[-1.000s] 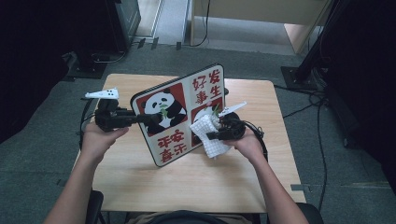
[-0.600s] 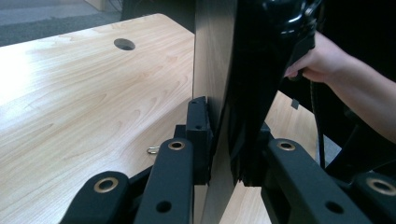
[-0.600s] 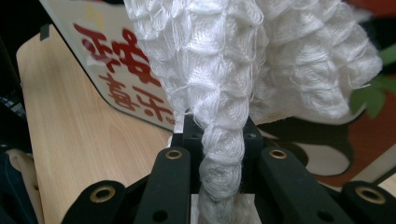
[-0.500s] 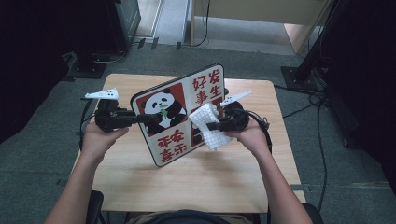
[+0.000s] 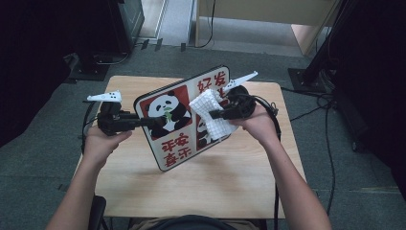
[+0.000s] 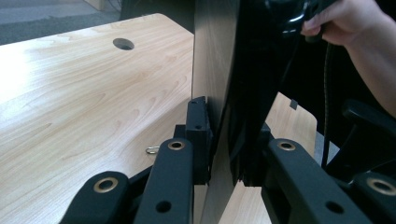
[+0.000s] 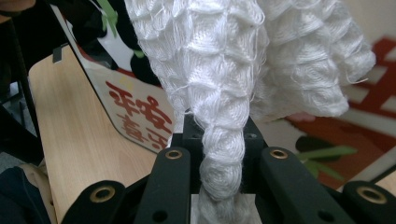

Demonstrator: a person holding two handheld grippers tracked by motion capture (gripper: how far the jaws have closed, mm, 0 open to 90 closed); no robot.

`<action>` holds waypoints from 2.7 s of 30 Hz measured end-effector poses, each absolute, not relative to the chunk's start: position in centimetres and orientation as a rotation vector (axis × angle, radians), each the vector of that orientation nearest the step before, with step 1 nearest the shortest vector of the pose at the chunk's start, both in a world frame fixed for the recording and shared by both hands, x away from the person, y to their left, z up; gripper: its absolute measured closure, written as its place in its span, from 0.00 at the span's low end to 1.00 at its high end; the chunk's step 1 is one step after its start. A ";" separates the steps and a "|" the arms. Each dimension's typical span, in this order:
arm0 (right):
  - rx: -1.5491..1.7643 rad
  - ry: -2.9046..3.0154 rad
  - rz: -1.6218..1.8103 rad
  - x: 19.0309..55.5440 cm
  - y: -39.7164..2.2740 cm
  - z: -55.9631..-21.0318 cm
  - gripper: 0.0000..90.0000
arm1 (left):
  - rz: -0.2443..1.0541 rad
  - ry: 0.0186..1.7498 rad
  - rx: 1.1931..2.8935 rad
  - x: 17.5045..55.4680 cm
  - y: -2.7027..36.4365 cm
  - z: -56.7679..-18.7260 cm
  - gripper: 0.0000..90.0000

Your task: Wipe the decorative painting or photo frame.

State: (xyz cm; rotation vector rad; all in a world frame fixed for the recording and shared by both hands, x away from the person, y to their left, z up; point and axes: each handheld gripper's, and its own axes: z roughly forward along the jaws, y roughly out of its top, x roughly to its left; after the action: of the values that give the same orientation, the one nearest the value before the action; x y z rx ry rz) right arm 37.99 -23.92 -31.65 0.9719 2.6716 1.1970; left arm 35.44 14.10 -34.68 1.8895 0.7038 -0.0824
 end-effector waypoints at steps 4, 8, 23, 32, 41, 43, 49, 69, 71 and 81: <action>0.940 2.661 1.203 38.4 -23.0 -29.7 0.88 | -0.088 0.704 1.891 35.5 14.1 -34.7 0.87; 0.932 2.650 1.206 38.7 -22.5 -28.4 0.88 | -0.088 0.706 1.893 35.5 14.1 -34.7 0.87; 0.865 2.642 1.204 40.5 -18.2 -24.9 0.88 | -0.101 0.694 1.891 35.7 14.3 -34.7 0.87; 0.862 2.660 1.185 40.7 -18.0 -26.0 0.88 | -0.104 0.689 1.891 35.8 14.3 -34.8 0.87; 0.862 2.675 1.180 40.7 -18.1 -27.0 0.88 | -0.104 0.684 1.895 35.7 14.3 -34.8 0.87; 0.863 2.678 1.180 40.6 -18.1 -27.3 0.88 | -0.103 0.684 1.894 35.7 14.3 -34.8 0.87; 0.869 2.688 1.190 40.5 -18.4 -28.3 0.88 | -0.106 0.685 1.892 35.8 14.4 -34.8 0.86; 0.860 2.700 1.206 39.8 -18.6 -30.9 0.87 | -0.103 0.681 1.895 35.7 14.3 -34.8 0.86; 0.850 2.699 1.225 39.8 -18.7 -31.3 0.87 | -0.103 0.680 1.895 35.7 14.3 -34.8 0.86; 0.856 2.709 1.243 39.7 -18.9 -32.3 0.87 | -0.106 0.673 1.897 35.7 14.4 -34.8 0.86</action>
State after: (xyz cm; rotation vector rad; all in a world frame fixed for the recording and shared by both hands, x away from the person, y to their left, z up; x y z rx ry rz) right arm 39.68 -18.92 -32.33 0.8562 2.7087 1.2431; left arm 35.69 14.37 -34.78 1.8966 0.6729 -0.1057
